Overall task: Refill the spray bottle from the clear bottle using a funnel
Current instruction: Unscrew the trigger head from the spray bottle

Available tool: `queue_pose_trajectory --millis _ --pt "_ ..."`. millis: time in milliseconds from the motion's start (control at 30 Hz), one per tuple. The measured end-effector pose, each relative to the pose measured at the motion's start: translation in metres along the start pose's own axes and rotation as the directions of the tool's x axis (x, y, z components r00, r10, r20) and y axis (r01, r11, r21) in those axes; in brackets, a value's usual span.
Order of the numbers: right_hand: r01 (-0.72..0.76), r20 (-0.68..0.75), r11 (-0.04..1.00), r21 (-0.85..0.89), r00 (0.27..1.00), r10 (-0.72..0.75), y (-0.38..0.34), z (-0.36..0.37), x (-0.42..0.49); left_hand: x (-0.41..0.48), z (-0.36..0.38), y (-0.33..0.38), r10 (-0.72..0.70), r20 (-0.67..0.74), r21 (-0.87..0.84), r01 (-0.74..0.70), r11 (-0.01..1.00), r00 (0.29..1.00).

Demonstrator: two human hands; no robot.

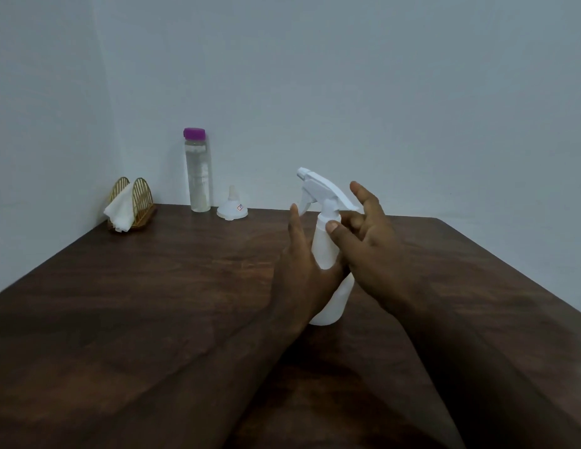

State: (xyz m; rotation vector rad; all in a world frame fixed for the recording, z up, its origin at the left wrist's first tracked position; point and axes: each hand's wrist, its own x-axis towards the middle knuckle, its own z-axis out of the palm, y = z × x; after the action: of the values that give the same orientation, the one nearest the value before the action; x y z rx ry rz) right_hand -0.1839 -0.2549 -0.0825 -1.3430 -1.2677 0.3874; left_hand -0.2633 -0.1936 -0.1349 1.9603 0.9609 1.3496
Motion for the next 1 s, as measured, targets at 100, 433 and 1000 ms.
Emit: queue_pose_trajectory --millis 100,433,1000 --pt "-0.003 -0.007 0.996 -0.088 1.000 0.002 -0.001 0.002 0.000 0.002 0.001 0.001 0.002 0.023 0.019 -0.003 1.000 1.000" --pt "0.016 0.049 0.996 -0.093 0.999 -0.011 -0.004 0.001 0.003 0.003 0.001 -0.002 -0.002 0.047 0.020 0.001 1.000 0.999" --pt "-0.002 -0.174 0.991 -0.136 0.985 -0.022 -0.005 0.006 0.005 0.002 -0.001 -0.002 -0.004 0.043 0.021 0.003 1.000 0.999"
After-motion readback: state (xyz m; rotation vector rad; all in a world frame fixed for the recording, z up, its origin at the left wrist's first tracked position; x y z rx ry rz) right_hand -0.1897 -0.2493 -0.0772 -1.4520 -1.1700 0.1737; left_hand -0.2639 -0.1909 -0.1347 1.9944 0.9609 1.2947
